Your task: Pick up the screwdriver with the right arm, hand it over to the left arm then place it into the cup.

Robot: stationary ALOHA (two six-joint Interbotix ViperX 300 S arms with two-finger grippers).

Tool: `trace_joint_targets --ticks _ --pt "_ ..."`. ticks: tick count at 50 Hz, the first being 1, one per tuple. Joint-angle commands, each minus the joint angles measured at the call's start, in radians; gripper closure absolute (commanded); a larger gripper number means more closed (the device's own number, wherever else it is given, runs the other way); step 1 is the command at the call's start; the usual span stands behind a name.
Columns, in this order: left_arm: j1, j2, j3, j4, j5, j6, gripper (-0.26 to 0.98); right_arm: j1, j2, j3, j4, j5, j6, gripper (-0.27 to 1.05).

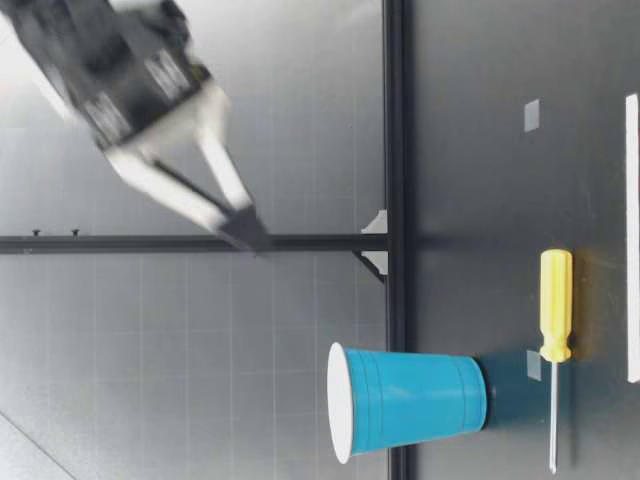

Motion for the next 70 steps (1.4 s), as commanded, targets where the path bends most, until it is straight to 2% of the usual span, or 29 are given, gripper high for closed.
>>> trace_joint_targets --ticks 1,11,21,45,64,70 --pt "0.002 0.006 -0.009 -0.002 -0.011 0.002 0.6 -0.009 0.057 -0.092 -0.006 0.064 0.002 0.18" --pt "0.002 0.006 -0.002 -0.002 -0.011 0.003 0.6 -0.009 0.241 -0.29 -0.015 0.262 -0.008 0.17" --pt "0.0 0.005 0.002 -0.002 -0.006 0.002 0.6 -0.009 0.365 -0.38 -0.025 0.322 -0.052 0.17" --pt "0.0 0.005 0.009 -0.002 -0.005 0.002 0.6 -0.025 0.485 -0.383 -0.026 0.239 -0.083 0.17" --pt "0.0 0.005 0.011 -0.002 -0.009 0.002 0.6 -0.038 0.528 -0.383 -0.026 0.199 -0.083 0.18" --pt "0.0 0.005 0.011 -0.002 -0.011 0.002 0.6 -0.04 0.535 -0.379 -0.028 0.199 -0.083 0.24"
